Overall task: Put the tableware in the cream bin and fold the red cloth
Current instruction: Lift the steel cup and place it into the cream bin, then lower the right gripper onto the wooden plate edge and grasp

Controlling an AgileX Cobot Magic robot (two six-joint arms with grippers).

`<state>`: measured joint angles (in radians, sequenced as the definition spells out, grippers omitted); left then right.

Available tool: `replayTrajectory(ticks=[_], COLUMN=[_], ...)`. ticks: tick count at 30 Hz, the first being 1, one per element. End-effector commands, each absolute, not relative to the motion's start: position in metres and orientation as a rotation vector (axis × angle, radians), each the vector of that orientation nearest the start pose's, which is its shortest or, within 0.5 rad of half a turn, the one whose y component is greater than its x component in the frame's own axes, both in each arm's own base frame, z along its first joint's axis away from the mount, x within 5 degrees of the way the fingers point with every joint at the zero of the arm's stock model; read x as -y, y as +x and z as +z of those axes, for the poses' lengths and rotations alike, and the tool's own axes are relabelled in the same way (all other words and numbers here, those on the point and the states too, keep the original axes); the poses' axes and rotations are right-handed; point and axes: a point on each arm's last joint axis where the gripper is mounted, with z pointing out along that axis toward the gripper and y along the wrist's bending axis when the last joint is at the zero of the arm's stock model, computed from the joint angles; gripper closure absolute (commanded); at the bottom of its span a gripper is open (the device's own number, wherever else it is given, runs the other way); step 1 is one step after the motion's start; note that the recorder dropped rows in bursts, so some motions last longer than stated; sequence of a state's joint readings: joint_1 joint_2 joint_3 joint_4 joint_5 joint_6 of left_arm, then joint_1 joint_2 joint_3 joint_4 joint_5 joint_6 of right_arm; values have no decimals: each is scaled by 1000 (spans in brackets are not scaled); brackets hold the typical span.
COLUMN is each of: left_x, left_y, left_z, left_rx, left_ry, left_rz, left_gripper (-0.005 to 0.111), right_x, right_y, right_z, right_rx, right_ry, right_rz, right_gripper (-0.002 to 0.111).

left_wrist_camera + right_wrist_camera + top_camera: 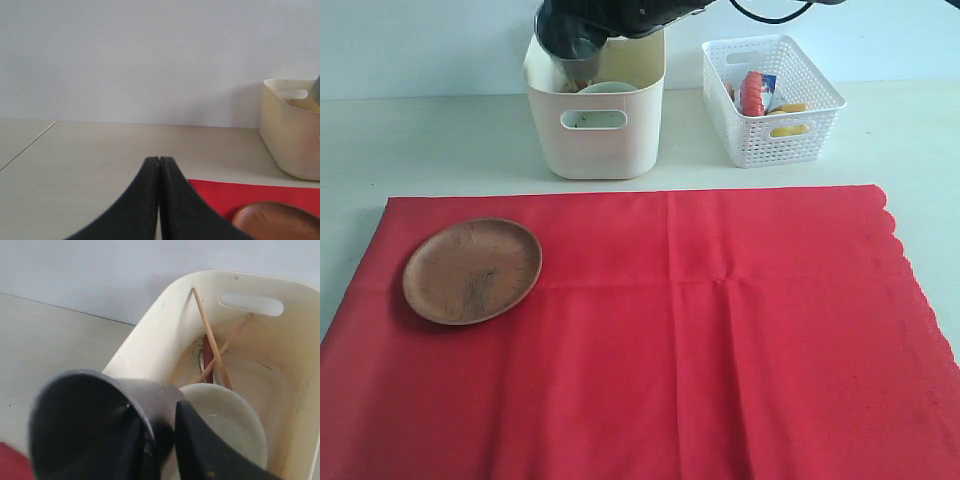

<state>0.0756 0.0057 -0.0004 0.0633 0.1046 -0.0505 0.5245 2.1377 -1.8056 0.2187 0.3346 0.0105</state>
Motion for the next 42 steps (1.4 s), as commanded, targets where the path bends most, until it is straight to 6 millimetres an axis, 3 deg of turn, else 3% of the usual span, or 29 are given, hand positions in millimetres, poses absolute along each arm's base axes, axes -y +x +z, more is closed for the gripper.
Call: replayTrajectory(ticks=[1,5,8,17,21,25,32,37,42], left_x=[-4,-4,-4,-4,-4,-4,-4,-4,-4], left_y=[56,56,56,56,56,56,56,56,56], left_z=[204,204,204,204,204,204,204,204,204], left_rx=[-1586,-1586,-1586,-1586,-1586,-1586,-1586,-1586,-1586], left_ry=[-46,-46,-46,-46,-46,-46,-46,-46,-46], left_rz=[71,71,71,71,71,71,71,71,71], left_gripper=[104,104,104,104,104,104,104,104,104], right_x=[-260,-260,-259,-254,-262,-279,-308,-326,-332], right_y=[440,440,437,409,392,373,345,336,339], right_z=[252,252,251,268,266,255,221,191,162], right_rx=[-2138,-2146,-2187,-2416,-2490,-2533,-2595,-2655,-2704], right_ry=[-379,-381,-381,-376,-554,-716,-846,-884,-845], right_rz=[493,493,498,567,567,561,556,577,600], right_gripper=[64,48,42,48,52,52,52,52,52])
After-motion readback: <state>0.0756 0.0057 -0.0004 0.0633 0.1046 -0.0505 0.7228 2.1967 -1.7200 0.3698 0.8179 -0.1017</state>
